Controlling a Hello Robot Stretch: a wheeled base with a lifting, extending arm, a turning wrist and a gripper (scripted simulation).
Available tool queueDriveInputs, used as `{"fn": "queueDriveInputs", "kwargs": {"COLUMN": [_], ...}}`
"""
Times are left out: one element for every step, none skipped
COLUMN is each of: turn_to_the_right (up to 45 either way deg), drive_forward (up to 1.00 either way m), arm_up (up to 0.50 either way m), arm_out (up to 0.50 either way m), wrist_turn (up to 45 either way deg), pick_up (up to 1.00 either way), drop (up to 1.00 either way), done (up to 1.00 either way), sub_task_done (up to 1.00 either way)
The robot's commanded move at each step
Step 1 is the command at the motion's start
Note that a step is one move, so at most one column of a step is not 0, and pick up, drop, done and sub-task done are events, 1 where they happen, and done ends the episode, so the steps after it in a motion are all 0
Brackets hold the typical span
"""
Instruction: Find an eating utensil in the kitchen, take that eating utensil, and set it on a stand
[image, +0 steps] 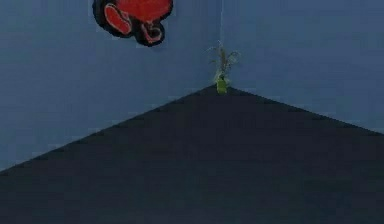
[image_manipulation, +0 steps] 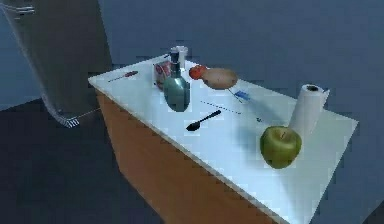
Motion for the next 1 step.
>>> {"fn": "queueDriveInputs", "kwargs": {"turn_to_the_right": [3.0], "drive_forward": [0.00], "arm_up": [0.00], "arm_out": [0.00], "wrist_turn": [0.0], "pick_up": [0.00], "drop": [0.00], "done": [0.00], "sub_task_done": [0.00]}}
